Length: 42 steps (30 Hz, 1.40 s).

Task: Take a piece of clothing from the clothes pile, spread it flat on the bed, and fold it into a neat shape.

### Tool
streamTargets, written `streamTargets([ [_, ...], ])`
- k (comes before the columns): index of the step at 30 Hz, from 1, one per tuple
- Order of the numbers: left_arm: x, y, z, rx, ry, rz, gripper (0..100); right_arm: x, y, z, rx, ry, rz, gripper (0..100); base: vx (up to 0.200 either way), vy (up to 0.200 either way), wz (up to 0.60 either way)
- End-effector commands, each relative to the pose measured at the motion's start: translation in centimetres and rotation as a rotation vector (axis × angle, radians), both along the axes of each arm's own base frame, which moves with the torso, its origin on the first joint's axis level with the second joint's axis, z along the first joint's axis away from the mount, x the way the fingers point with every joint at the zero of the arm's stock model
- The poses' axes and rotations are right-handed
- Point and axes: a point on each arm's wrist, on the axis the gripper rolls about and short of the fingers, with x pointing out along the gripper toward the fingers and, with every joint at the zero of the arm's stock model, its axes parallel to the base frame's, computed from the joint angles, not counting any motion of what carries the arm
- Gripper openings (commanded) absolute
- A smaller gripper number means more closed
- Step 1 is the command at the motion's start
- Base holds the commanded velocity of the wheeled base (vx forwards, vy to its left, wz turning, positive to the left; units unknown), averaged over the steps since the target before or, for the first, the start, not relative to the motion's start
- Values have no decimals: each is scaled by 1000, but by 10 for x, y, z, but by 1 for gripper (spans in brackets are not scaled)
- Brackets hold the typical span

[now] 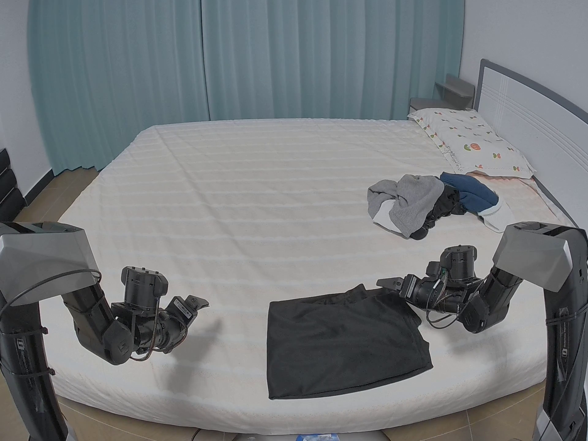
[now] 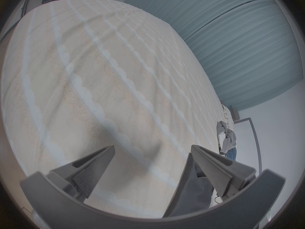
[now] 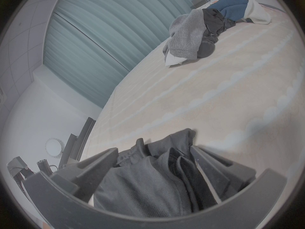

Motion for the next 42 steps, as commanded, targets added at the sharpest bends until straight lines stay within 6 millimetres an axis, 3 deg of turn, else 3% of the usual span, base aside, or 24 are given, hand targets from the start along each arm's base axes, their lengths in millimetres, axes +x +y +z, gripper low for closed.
streamTargets([
  [1, 0, 0, 0, 1, -1, -1, 100, -3, 0, -4, -12, 11, 9, 0, 0, 0, 0],
  [8, 0, 0, 0, -1, 0, 1, 100, -3, -2, -9, -25, 17, 9, 0, 0, 0, 0],
  [31, 0, 0, 0, -1, 0, 1, 100, 7, -34, 2, 2, -16, -86, 0, 0, 0, 0],
  [42, 0, 0, 0, -1, 0, 1, 100, 11, -37, -13, 10, 22, -99, 0, 0, 0, 0],
])
